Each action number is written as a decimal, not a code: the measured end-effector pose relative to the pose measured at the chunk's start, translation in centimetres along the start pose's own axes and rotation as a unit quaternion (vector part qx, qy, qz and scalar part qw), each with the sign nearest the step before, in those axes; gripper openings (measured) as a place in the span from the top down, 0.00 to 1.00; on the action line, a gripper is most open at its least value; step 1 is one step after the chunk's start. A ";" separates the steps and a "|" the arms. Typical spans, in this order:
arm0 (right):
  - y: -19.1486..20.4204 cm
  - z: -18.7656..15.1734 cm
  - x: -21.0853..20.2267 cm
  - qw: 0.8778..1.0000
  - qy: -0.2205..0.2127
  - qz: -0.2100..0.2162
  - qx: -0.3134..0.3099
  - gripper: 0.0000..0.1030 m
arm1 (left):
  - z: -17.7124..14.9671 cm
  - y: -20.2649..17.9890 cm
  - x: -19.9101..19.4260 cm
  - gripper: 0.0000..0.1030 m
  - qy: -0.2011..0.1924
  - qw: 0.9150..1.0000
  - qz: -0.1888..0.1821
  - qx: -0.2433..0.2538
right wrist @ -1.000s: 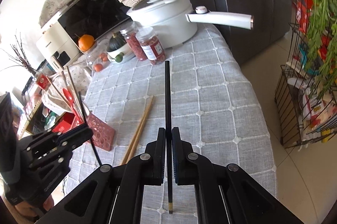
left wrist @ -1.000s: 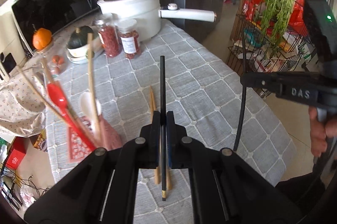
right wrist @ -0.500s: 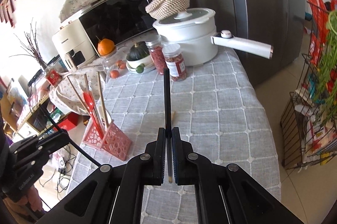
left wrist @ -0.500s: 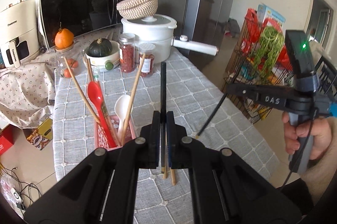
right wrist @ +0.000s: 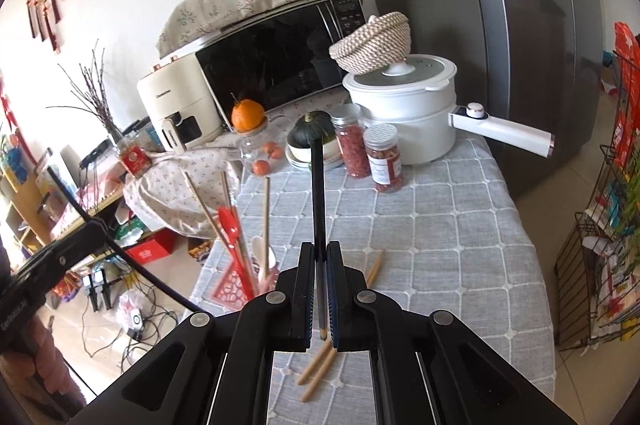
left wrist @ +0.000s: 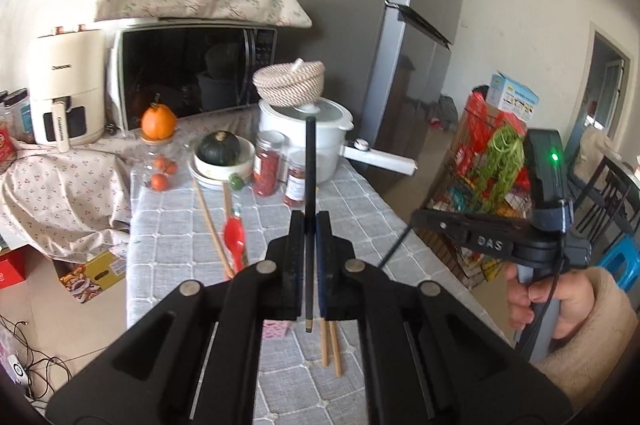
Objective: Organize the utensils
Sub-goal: 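Insert the chopsticks into the pink basket and open left tool while right tool carries its black chopstick, then lower the black chopstick into the pink basket and open right tool, then move right tool toward the remaining pair of wooden chopsticks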
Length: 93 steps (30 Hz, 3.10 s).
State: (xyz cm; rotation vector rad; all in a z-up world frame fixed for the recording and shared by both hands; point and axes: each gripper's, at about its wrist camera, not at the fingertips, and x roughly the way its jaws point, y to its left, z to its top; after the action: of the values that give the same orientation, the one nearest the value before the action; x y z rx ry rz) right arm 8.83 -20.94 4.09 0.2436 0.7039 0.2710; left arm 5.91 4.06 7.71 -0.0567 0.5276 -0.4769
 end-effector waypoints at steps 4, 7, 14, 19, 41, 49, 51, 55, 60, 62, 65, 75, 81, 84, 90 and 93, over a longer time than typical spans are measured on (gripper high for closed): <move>0.7 0.2 -0.6 1.000 -0.008 0.014 -0.002 0.94 | 0.6 1.4 -0.7 0.94 -0.026 0.999 0.014 -0.015; 1.3 0.6 -1.1 1.000 -0.016 0.025 -0.003 0.94 | 0.6 2.4 -0.4 0.94 -0.033 0.999 0.030 -0.021; 2.3 1.4 -2.2 0.998 -0.038 0.048 0.001 0.94 | -0.2 3.8 1.9 0.94 -0.017 0.997 0.065 -0.024; 3.1 2.1 -2.2 0.996 -0.050 0.067 0.008 0.94 | -0.8 4.3 3.2 0.94 -0.003 0.997 0.077 -0.022; 5.3 2.3 0.4 0.993 -0.094 0.069 -0.006 0.94 | -2.9 5.3 8.0 0.46 0.070 0.994 0.067 -0.048; 5.0 1.9 2.4 0.992 -0.093 0.079 0.007 0.94 | -3.3 5.8 6.9 0.20 0.094 0.988 0.099 -0.069; 5.0 1.7 3.1 0.993 -0.088 0.079 0.012 0.94 | -3.7 6.3 6.9 0.20 0.108 0.985 0.107 -0.082; 5.4 1.2 4.9 0.995 -0.069 0.072 0.003 0.94 | -4.7 7.4 7.0 0.20 0.134 0.977 0.124 -0.109; 5.4 0.3 7.1 0.997 -0.032 0.074 0.004 0.94 | -6.0 8.5 7.2 0.20 0.154 0.969 0.135 -0.139; 5.2 -0.1 8.0 0.997 -0.014 0.080 0.010 0.94 | -6.2 8.4 7.4 0.20 0.155 0.969 0.139 -0.136; 4.9 -0.5 8.8 0.996 0.000 0.084 0.013 0.93 | -6.4 8.2 7.5 0.20 0.151 0.969 0.142 -0.132; 4.4 -0.1 7.0 0.994 -0.012 0.110 0.021 0.56 | -7.5 8.1 8.0 0.20 0.154 0.971 0.134 -0.127; 3.1 0.0 4.8 0.995 -0.036 0.090 0.011 0.33 | -8.4 8.2 7.9 0.20 0.153 0.970 0.139 -0.129; 1.7 -0.5 4.7 0.998 -0.039 0.057 0.011 0.23 | -8.9 8.2 8.1 0.20 0.158 0.970 0.138 -0.124; -1.6 -2.2 7.3 1.000 0.006 -0.022 0.020 0.22 | -9.5 7.8 8.6 0.20 0.163 0.973 0.120 -0.109; -2.9 -3.2 9.4 0.997 0.040 -0.057 0.019 0.22 | -9.6 7.8 8.9 0.20 0.166 0.973 0.121 -0.104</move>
State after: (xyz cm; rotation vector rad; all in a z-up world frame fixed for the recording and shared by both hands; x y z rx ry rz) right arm 14.04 -20.16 -4.80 0.2288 0.7996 0.1587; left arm 11.16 7.68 -6.14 -0.1133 0.9009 -0.1901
